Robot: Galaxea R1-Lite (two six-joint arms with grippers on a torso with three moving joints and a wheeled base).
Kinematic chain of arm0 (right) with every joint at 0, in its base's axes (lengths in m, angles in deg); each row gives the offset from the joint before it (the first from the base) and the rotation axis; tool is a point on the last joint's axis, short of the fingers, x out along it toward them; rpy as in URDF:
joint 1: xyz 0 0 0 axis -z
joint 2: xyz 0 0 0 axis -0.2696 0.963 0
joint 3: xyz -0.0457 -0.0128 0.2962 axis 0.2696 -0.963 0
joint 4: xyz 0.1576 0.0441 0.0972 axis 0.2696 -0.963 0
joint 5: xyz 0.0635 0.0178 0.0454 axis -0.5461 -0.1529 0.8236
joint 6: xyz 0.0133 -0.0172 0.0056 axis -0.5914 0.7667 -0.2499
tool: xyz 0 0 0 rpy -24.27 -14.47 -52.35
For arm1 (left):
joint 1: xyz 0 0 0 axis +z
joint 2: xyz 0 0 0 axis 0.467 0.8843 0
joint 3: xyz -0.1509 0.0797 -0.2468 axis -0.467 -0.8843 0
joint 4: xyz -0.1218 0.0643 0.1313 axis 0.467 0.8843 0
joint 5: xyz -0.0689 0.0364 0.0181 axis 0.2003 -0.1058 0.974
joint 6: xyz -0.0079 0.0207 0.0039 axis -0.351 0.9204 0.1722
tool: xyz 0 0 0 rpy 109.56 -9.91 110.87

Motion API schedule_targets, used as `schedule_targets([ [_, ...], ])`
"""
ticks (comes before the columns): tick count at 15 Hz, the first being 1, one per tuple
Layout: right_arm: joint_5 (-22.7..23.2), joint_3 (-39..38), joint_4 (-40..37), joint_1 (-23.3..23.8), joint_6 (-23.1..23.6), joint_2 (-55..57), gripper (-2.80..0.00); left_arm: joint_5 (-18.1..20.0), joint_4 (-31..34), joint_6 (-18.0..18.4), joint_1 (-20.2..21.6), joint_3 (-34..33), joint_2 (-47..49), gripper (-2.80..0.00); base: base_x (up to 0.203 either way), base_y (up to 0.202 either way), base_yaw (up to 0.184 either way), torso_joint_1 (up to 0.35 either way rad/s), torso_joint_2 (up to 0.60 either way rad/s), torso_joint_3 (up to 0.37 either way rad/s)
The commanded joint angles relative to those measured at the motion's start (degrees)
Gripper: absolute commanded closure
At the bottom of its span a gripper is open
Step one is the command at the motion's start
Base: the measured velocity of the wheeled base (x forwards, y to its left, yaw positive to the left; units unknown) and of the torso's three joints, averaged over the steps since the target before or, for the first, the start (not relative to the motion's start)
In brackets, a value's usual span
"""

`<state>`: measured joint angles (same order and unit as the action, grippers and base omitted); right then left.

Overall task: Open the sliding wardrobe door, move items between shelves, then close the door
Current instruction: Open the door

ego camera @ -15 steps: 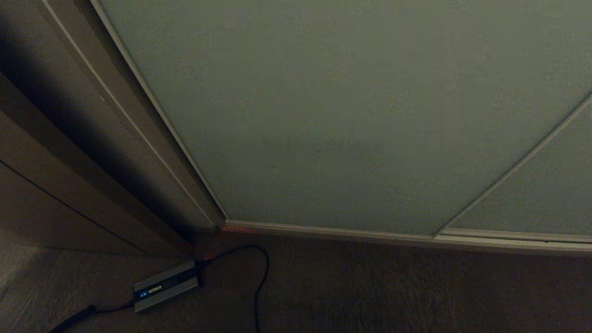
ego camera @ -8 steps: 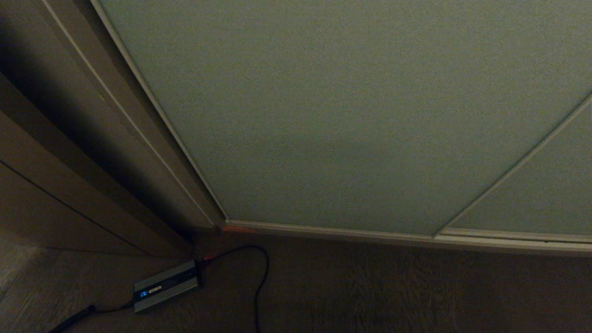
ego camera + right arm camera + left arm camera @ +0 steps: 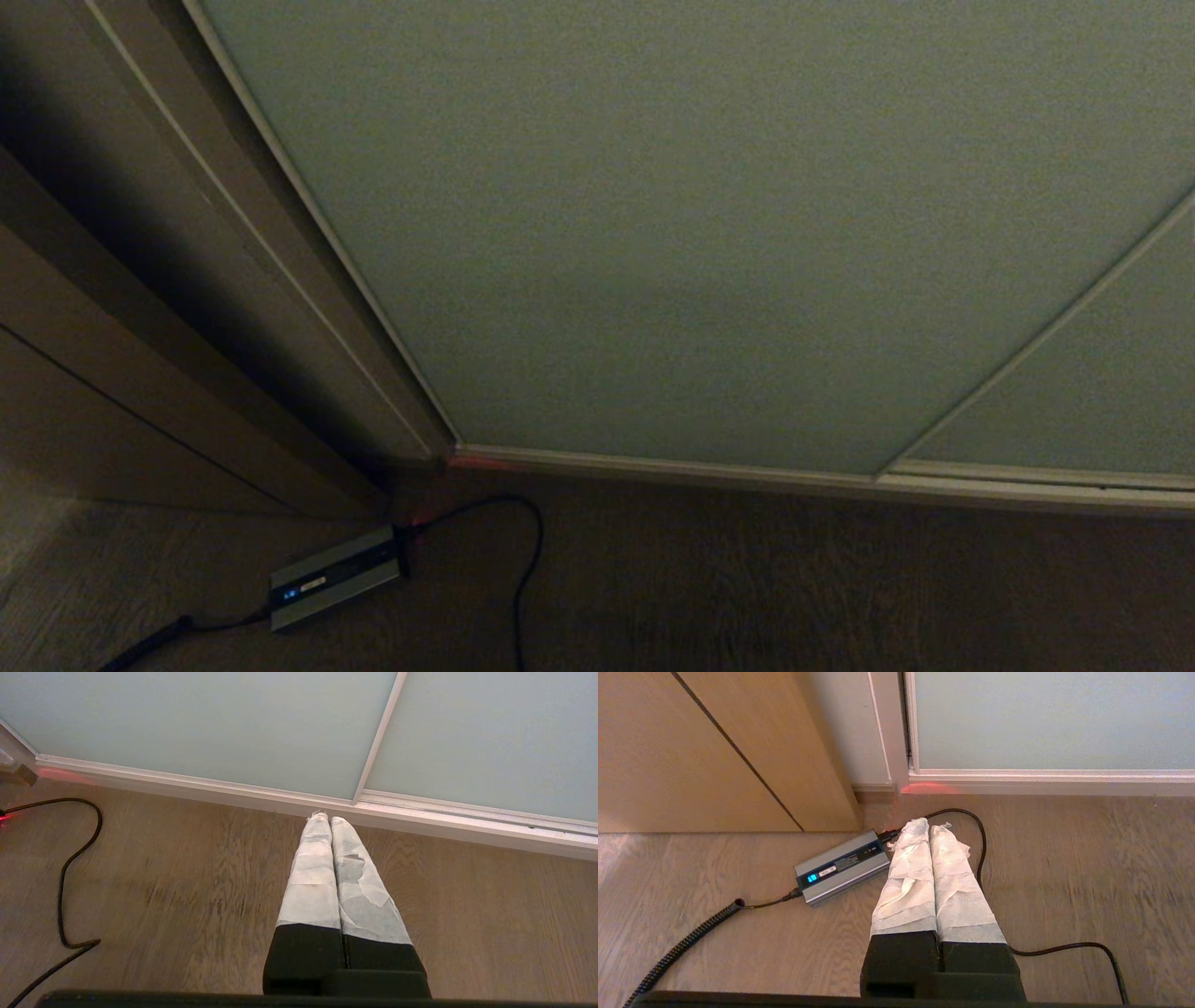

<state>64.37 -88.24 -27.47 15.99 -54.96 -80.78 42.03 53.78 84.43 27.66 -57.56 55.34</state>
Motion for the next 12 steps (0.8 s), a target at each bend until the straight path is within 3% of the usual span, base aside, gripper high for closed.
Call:
schedule_targets([
  [1,0.0,-0.3,0.0,0.0,0.0,0.0,0.0,0.0,0.2,0.6,0.0,0.0,0.1,0.0,0.0,0.0,0.0,0.0,0.0,0.0],
  [6,0.0,-0.2,0.0,0.0,0.0,0.1,0.0,-0.2,-0.4,2.5,0.0,0.9,0.1,0.0,0.0,0.0,0.0,0.0,0.0,0.0],
  [9,0.0,-0.2,0.0,0.0,0.0,0.1,0.0,-0.2,-1.3,2.7,0.0,13.4,5.8,0.0,0.0,0.0,0.0,0.0,0.0,0.0],
  [12,0.0,-0.3,0.0,0.0,0.0,0.1,0.0,-0.4,-6.4,2.6,-0.6,26.2,19.6,0.0,0.0,0.0,0.0,0.0,0.0,0.0],
])
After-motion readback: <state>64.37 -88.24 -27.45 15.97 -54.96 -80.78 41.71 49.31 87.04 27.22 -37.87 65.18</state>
